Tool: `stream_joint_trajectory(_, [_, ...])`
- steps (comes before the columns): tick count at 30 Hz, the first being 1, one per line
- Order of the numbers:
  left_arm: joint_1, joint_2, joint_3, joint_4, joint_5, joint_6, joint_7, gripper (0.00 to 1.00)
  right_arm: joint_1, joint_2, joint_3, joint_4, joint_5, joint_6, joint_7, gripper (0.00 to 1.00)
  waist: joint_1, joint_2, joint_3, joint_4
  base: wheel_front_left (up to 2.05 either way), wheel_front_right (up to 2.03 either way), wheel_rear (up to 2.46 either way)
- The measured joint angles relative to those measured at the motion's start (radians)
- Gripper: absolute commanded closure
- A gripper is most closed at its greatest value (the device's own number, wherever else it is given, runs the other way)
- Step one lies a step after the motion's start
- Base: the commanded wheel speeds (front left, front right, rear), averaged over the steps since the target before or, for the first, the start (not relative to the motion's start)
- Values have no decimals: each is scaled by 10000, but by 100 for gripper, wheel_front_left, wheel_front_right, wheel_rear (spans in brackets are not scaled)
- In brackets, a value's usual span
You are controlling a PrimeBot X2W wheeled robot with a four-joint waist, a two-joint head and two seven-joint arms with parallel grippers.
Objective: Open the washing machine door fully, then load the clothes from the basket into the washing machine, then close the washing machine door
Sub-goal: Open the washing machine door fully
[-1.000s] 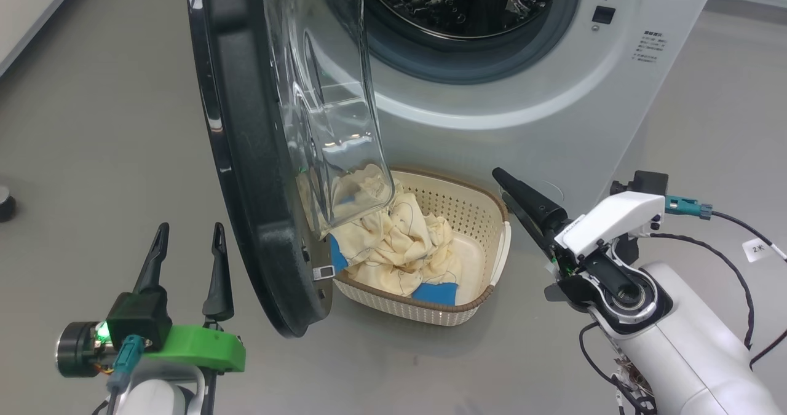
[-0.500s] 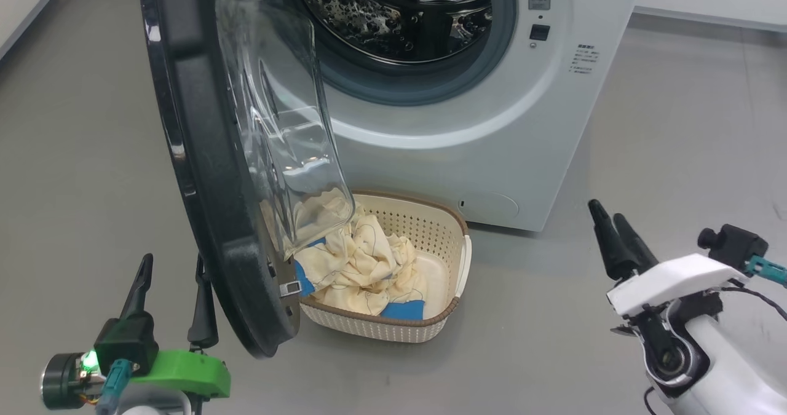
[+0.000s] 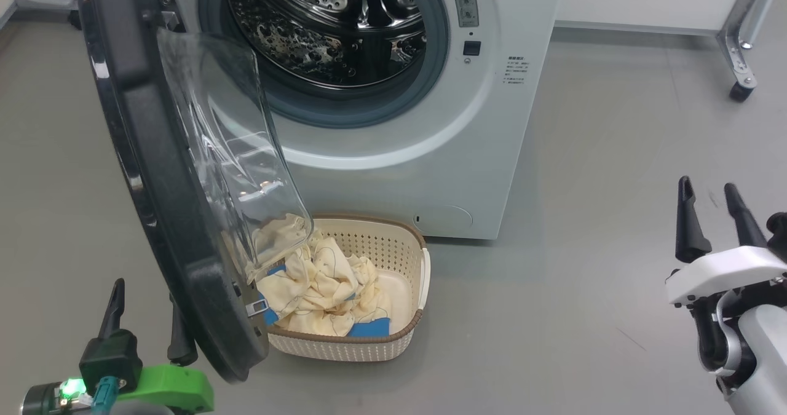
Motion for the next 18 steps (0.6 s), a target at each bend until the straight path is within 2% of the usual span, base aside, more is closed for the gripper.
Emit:
stream_joint_trajectory(3, [25,40,-27,-12,52,-35,0,0,56,-56,-548,-646,-1014,-297,0,0,0,0,-16,-209,0,0,0])
stream_joint_trajectory(9, [9,40,-61,-54,73,-128,-2,0,585,107,-763,-1603,-2683,-307,0,0,0,0,130,-292,0,0,0])
stream_joint_trajectory(18, [1,29,-23,-29,73,-130,0,0,1825,934,-646,-1987,-3480,-314,0,0,0,0,219,-147,0,0,0])
